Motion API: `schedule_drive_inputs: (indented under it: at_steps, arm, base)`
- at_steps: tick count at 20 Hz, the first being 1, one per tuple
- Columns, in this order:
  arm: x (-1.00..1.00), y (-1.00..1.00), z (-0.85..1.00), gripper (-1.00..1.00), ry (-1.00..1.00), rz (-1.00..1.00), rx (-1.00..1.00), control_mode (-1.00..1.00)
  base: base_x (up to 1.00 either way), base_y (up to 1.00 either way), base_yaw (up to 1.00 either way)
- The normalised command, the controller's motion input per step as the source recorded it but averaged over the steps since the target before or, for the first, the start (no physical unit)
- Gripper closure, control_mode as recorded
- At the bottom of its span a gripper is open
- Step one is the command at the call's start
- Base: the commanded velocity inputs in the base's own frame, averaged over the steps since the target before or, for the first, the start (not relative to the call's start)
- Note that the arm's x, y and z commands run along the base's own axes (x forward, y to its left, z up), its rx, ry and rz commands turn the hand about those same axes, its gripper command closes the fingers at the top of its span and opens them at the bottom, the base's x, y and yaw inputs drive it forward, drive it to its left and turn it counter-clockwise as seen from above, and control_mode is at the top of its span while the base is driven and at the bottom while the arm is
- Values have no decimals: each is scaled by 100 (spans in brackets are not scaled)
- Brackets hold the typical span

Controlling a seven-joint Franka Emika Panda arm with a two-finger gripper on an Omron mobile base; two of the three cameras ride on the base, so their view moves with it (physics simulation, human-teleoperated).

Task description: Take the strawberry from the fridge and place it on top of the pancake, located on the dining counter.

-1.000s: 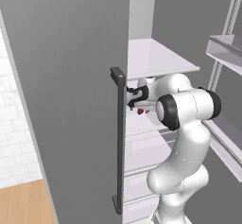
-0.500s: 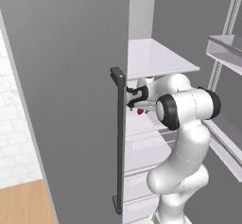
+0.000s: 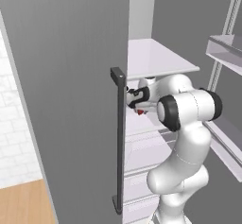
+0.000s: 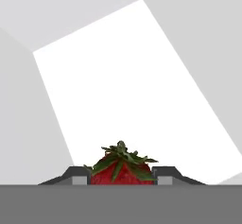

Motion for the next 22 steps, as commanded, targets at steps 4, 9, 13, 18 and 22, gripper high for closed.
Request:
schedule_drive_inputs:
  at_steps: [4, 9, 13, 18, 22]
  arm:
    - [-35, 0, -12, 100, 0, 0, 0, -100]
    - [-40, 0, -1, 100, 0, 0, 0, -100]
    - [-66, -1, 0, 100, -1, 0, 0, -100]
    - [-69, 1, 7, 100, -1, 0, 0, -100]
    - [-45, 0, 44, 100, 3, 0, 0, -100]
  base:
    - [0, 0, 0]
    - [0, 0, 0]
    - [0, 0, 0]
    - [0, 0, 0]
    - [0, 0, 0]
